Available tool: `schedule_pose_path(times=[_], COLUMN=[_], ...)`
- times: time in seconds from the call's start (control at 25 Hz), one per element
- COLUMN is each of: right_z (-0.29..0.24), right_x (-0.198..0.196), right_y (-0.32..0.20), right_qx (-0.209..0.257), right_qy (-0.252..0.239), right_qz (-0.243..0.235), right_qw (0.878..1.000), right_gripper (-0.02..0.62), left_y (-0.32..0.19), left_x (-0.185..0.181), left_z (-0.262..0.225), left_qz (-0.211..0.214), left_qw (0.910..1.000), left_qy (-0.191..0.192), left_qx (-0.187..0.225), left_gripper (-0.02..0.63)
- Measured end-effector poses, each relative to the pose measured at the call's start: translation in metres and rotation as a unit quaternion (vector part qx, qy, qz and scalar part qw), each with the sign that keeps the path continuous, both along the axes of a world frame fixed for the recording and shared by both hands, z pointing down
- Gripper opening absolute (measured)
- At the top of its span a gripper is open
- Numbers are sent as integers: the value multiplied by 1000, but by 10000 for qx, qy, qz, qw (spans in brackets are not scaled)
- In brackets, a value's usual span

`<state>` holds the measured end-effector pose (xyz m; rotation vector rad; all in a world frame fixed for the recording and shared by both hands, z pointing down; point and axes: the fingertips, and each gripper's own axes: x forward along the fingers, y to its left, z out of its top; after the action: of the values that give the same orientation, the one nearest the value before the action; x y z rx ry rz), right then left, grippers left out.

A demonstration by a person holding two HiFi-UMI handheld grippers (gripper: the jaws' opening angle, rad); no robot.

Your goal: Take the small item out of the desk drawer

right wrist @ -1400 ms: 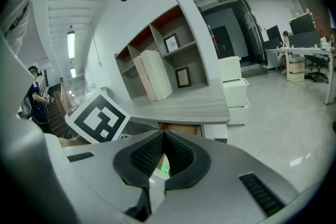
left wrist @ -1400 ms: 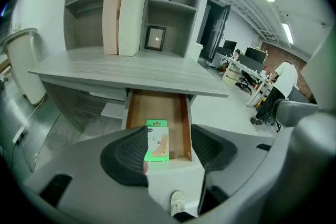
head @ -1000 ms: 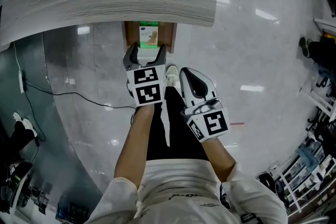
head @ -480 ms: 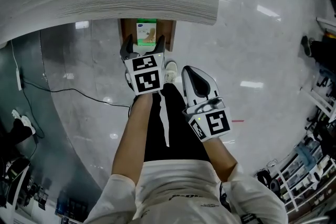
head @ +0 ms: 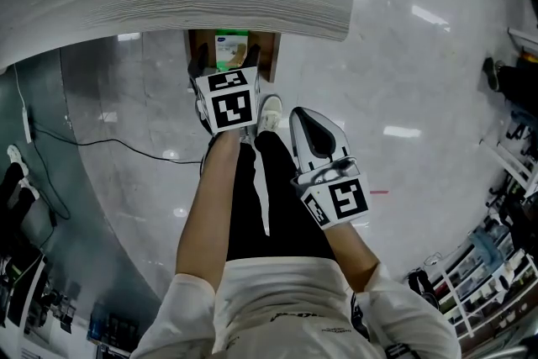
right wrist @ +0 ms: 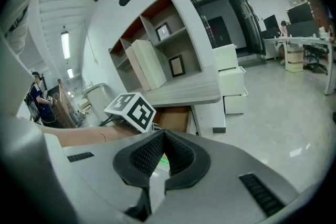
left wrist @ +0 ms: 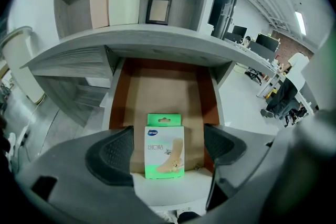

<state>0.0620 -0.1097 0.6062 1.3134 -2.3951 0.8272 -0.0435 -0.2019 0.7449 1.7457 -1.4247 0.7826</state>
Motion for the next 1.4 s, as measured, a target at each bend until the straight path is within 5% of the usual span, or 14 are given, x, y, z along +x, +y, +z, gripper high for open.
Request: schedule_pose_path(times=[1.16, 1.4], right_z=[22, 21], right_x=[-3, 0], right_y=[-12, -12], right_qx=[-211, -212], right_qy=[-12, -19], right_qz=[26, 92], right_qw=[9998, 9997], right_gripper=[31, 31], left_y=[-13, -11], left_x=[-7, -8], left_z=[63, 64], left_qz=[-175, -168], left_qw=[9975, 9974], left_qy=[-218, -313], left_qx=[-649, -623], left_gripper=[401, 359])
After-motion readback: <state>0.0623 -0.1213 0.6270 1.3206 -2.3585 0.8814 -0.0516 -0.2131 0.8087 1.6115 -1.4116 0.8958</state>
